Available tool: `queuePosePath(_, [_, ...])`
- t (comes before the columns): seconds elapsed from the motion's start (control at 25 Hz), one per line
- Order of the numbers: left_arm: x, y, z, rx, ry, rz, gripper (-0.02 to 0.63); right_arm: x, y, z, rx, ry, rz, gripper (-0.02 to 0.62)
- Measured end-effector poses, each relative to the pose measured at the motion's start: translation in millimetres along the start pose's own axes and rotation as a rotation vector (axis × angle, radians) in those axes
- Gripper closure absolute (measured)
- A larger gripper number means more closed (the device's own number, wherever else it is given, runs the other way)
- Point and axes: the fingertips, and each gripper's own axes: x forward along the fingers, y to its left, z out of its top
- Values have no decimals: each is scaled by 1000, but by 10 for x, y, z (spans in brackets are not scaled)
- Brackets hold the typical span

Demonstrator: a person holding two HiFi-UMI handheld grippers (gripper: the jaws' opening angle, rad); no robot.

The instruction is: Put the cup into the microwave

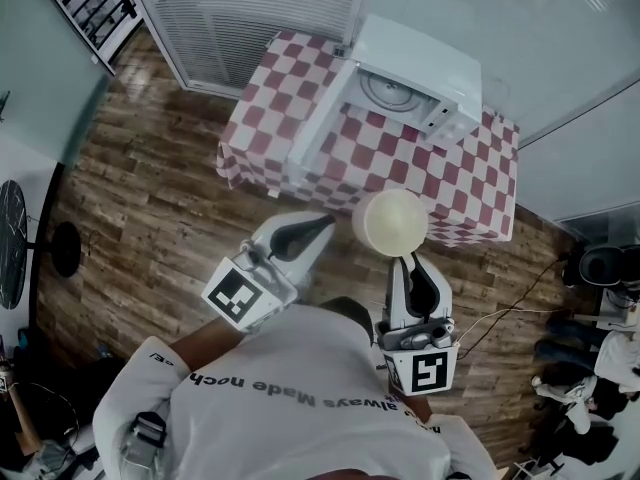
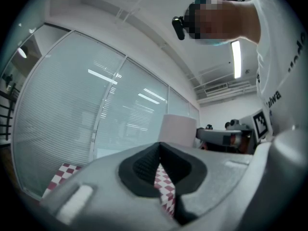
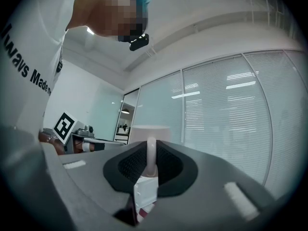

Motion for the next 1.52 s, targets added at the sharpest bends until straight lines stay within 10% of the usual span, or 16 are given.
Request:
queuePosePath(0.72, [596, 575, -145, -38, 14, -22, 603, 599, -472, -229, 6, 15, -16, 557])
queuePosePath(1.52, [2551, 1084, -231, -23, 30, 27, 603, 1321, -2388, -465, 29, -3, 18, 557])
